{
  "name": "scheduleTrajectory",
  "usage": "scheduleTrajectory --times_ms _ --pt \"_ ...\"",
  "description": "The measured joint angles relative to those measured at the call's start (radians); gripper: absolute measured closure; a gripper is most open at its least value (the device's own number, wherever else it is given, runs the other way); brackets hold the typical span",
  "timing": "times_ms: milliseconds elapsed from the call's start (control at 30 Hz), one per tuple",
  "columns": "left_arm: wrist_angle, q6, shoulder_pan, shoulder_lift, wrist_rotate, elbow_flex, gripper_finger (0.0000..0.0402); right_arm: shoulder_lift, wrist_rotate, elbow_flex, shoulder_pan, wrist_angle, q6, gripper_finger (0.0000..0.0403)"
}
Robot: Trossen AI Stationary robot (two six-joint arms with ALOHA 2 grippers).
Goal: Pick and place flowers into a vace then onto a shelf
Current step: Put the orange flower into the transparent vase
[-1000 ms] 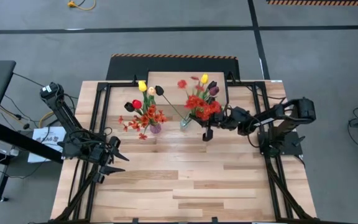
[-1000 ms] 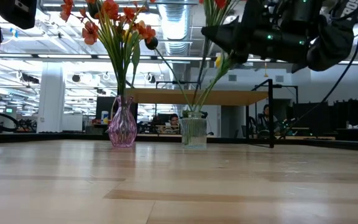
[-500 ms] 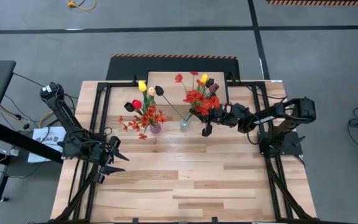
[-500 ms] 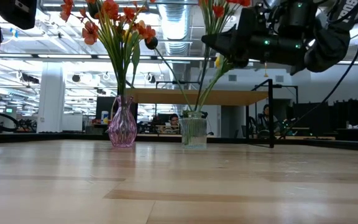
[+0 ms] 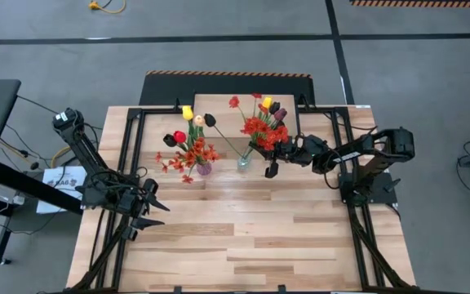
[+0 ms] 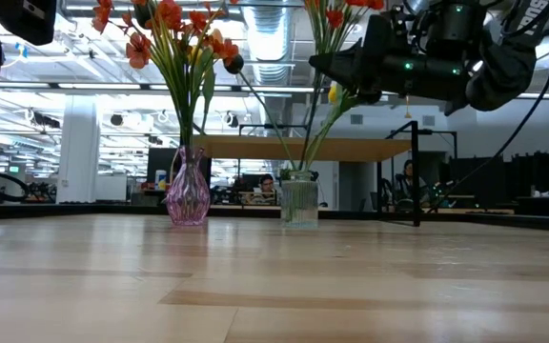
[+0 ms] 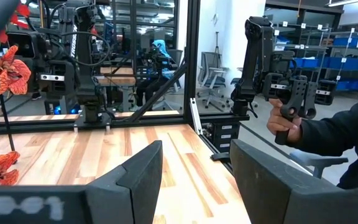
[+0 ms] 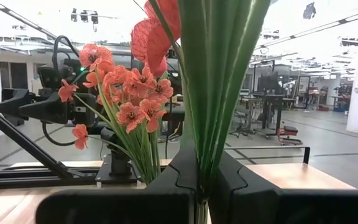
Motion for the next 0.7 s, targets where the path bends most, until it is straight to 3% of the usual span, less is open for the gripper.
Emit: scheduleTrajectory --times_ms 700 --pt "0.000 0.000 0.000 0.000 0.000 0.000 0.0223 0.000 0.002 0.000 0.000 -0.003 0.000 0.0391"
